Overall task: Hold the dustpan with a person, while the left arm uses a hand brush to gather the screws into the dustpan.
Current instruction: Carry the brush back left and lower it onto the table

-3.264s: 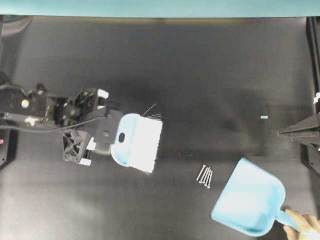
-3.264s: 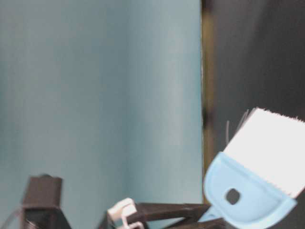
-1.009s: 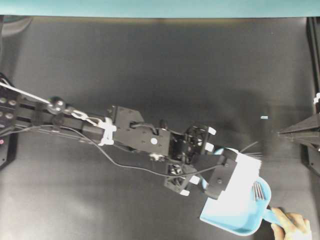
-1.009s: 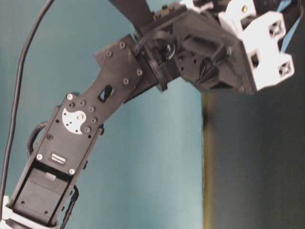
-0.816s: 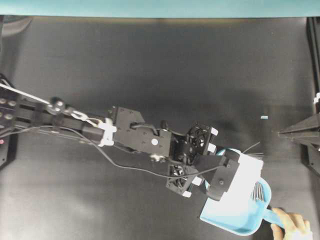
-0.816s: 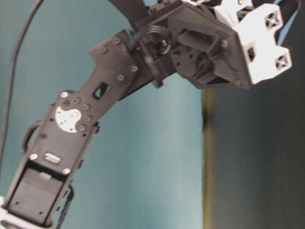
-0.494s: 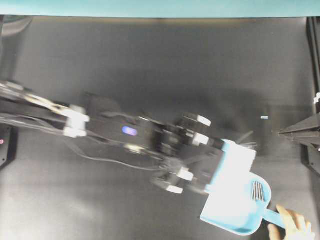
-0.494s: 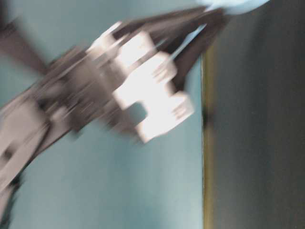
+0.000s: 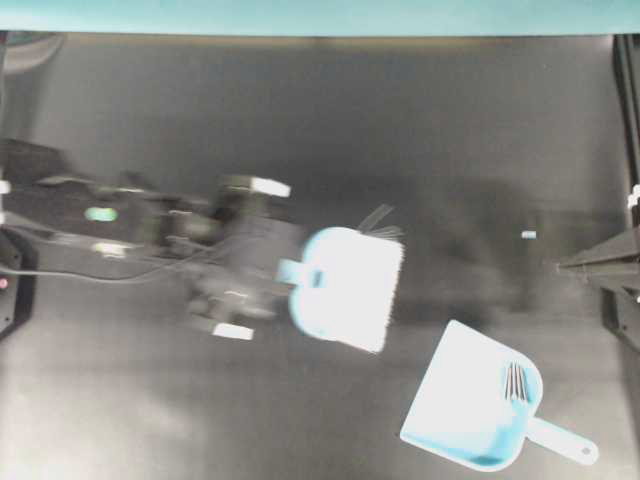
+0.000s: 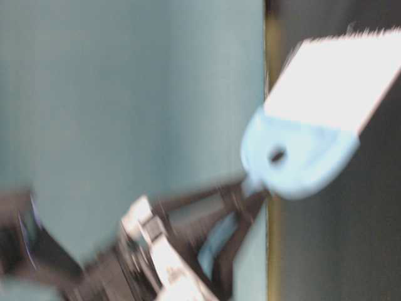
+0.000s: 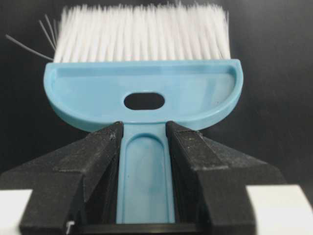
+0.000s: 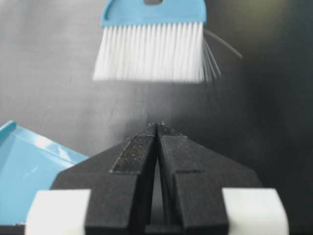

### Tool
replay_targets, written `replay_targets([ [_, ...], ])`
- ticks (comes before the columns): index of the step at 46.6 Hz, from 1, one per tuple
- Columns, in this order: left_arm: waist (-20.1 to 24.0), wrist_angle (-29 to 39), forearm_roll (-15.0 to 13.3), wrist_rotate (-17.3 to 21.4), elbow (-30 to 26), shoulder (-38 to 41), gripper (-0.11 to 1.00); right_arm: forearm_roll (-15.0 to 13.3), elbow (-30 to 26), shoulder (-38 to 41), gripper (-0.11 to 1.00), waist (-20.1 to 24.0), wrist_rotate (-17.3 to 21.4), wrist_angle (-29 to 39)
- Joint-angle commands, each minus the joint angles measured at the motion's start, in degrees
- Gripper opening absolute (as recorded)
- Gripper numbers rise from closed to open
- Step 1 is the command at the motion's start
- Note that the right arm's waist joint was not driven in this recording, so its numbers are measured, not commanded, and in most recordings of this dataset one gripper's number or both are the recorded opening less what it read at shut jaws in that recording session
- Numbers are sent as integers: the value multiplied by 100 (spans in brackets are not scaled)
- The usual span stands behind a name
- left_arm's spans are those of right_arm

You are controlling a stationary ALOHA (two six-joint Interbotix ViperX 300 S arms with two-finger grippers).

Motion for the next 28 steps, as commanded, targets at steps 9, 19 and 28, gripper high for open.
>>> replay_targets([
  [9,26,-782,9,-352,1037,-492,30,-9,-26,18,0,0,-9,-35],
  [19,-44,-861,9,-598,1230,-475,30,-9,-26,18,0,0,-9,-26],
  [28,-53,-1055,9,-615,1362,-404,30,-9,-35,18,0,0,-9,-26],
])
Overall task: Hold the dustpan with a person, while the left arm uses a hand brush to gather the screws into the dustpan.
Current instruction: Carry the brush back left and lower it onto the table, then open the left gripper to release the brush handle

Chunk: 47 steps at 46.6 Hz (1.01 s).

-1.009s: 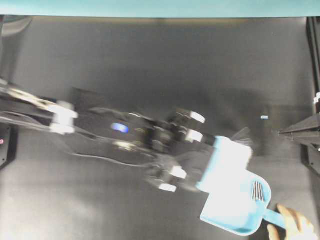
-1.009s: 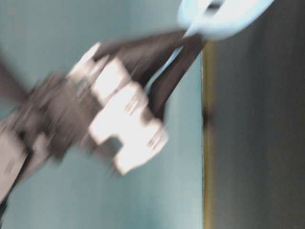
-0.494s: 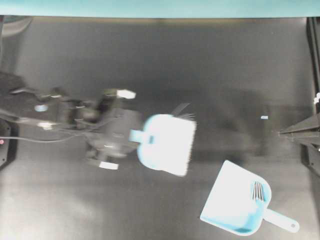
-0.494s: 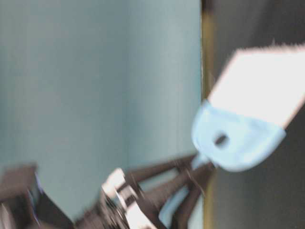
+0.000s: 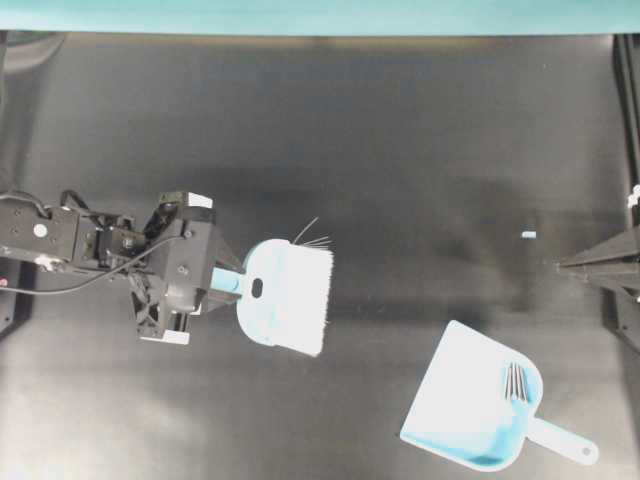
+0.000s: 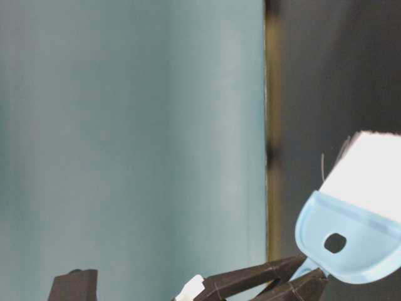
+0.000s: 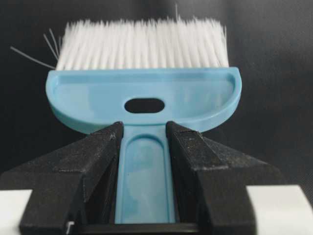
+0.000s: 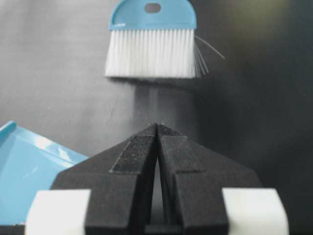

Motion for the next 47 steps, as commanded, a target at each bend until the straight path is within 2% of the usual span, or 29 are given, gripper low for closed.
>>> replay_targets([
  [1,-9,-114,9,-9,26,18,30,-9,-26,26,0,0,-9,-35],
  [16,35,-193,9,-105,158,53,30,-9,-26,26,0,0,-9,-35],
  [26,35,-404,9,-378,211,220,31,-9,-26,26,0,0,0,-35],
  [28,35,-396,9,-396,202,211,37,-18,-26,26,0,0,-9,-35],
  [32,35,-404,9,-387,211,193,61,-9,-26,26,0,0,-9,-35],
  [35,44,-396,9,-360,246,185,72,-9,-26,26,0,0,-9,-26],
  [37,44,-404,9,-352,281,176,75,-9,-26,26,0,0,-9,-35],
  [47,88,-352,9,-334,343,-264,73,-9,-26,26,0,0,-9,-26],
])
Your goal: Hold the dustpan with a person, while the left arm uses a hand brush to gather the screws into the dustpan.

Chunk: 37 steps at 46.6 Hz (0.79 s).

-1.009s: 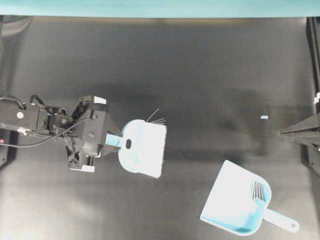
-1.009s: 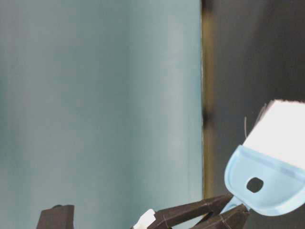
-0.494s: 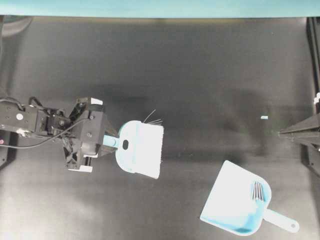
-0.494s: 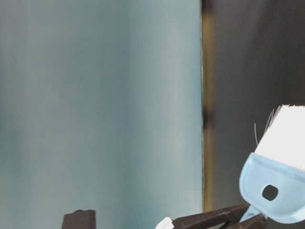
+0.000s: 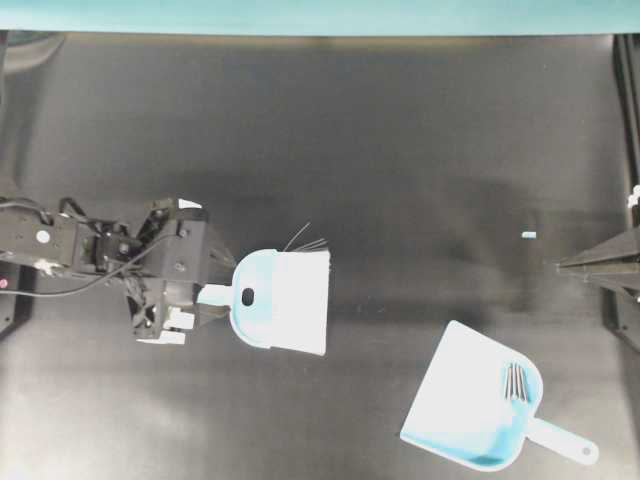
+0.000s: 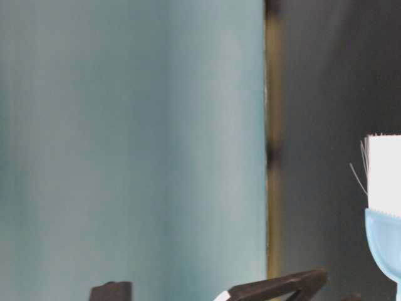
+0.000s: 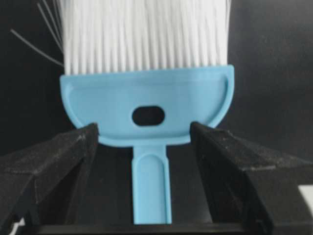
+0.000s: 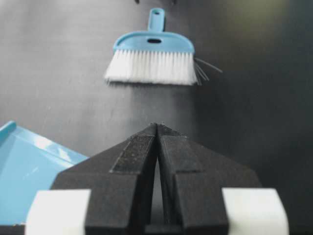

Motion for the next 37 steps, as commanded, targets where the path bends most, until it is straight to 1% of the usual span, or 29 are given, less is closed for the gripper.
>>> replay_targets([
  [1,53,-18,9,18,0,-475,73,-9,-26,26,0,0,-18,-26],
  [6,123,-18,9,18,149,-1037,73,-9,-35,26,0,0,-18,-18],
  [14,299,-53,9,-26,659,-1846,73,-9,-26,26,0,0,-18,-18],
  [18,316,-62,9,-26,861,-2215,73,-9,-26,26,0,0,-18,-18],
  [28,325,-62,9,-26,1204,-2953,73,-18,-26,18,0,0,-18,-18],
  [37,325,-79,9,-35,1389,-3480,73,-9,-26,18,0,0,-18,-18],
])
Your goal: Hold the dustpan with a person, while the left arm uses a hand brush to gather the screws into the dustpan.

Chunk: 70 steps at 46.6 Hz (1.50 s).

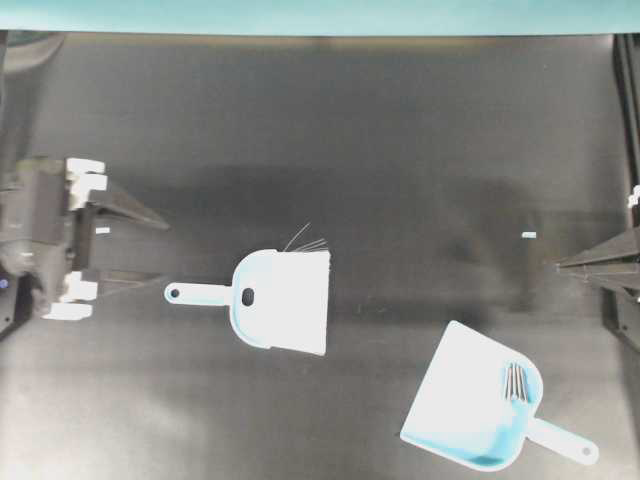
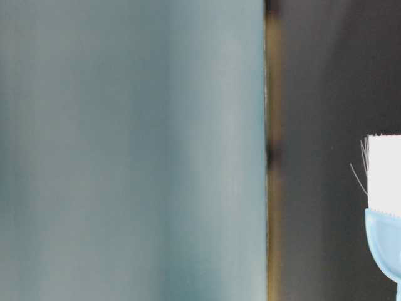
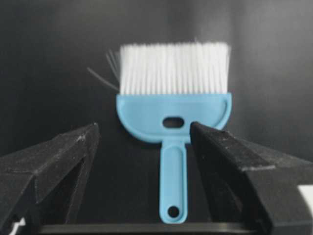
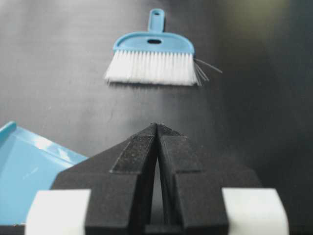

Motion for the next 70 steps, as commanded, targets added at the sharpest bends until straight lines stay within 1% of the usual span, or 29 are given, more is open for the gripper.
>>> replay_targets([
  [1,9,-70,9,-18,0,-229,73,-9,-26,26,0,0,-9,-26],
  [5,9,-167,9,-35,26,-369,73,-18,-26,26,0,0,-9,-26],
  [12,-26,-571,9,-62,114,-519,73,-9,-26,26,0,0,-9,-26],
  [18,-114,-747,9,-220,141,-545,73,-9,-26,26,0,0,-9,-26],
  [21,-176,-747,9,-343,141,-554,73,-9,-26,26,0,0,-9,-26],
  [30,-202,-773,9,-431,167,-554,73,-9,-26,26,0,0,-9,-26],
  [60,-255,-782,9,-448,299,-914,72,-9,-26,26,0,0,-9,-26],
  [70,-255,-782,9,-448,299,-914,72,-9,-26,26,0,0,-9,-26],
])
